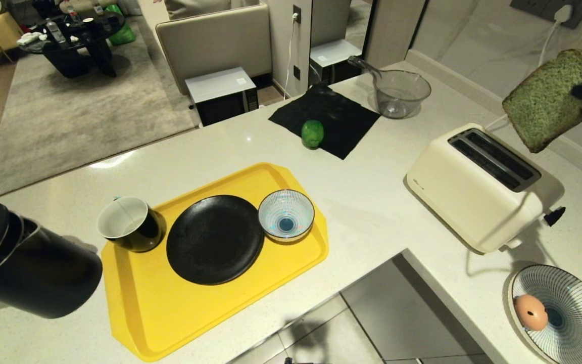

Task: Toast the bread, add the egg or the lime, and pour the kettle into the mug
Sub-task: Put the baked bread on a plate

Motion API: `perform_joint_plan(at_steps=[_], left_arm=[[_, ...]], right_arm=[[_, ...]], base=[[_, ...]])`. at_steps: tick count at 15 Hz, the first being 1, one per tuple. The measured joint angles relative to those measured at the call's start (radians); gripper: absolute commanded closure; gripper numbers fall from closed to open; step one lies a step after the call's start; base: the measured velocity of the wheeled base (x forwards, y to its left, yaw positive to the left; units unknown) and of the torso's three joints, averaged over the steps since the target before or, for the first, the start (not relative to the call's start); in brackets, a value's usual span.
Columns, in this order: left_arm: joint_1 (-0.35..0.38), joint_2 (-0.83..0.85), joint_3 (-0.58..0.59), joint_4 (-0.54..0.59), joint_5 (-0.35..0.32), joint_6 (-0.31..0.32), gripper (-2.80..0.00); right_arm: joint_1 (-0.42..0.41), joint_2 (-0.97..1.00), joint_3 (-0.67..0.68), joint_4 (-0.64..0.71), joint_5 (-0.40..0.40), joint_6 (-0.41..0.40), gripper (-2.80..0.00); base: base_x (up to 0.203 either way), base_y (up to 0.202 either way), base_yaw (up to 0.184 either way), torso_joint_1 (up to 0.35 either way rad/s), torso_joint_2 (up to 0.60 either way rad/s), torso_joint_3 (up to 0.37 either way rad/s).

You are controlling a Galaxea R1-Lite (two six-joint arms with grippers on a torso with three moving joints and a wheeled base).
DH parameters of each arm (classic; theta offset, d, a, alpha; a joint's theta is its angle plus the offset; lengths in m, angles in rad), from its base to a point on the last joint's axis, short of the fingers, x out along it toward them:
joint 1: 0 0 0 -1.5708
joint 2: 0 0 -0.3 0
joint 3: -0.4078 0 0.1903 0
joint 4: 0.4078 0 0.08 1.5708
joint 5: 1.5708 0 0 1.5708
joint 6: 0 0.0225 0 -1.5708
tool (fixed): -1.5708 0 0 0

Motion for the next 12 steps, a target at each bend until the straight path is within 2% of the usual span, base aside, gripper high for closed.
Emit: perform_joint_plan(at_steps=[6, 8, 12], left_arm=[[0.000, 0.000, 0.000, 0.000, 0.000, 0.000, 0.00], [0.000, 0.000, 0.000, 0.000, 0.000, 0.000, 0.00], [0.000, 0.000, 0.000, 0.000, 0.000, 0.000, 0.00]], right_arm=[[0.000, -0.039, 0.009, 0.013, -0.020, -0.009, 0.00], [0.000, -0.057, 0.020, -0.004, -0.061, -0.027, 0.00], [0.003, -0.082, 0.043, -0.041, -0.064, -0.034, 0.00]], base=[[0.000, 0.000, 0.000, 0.000, 0.00, 0.000], [0.000, 0.000, 0.000, 0.000, 0.00, 0.000], [0.000, 0.000, 0.000, 0.000, 0.00, 0.000]])
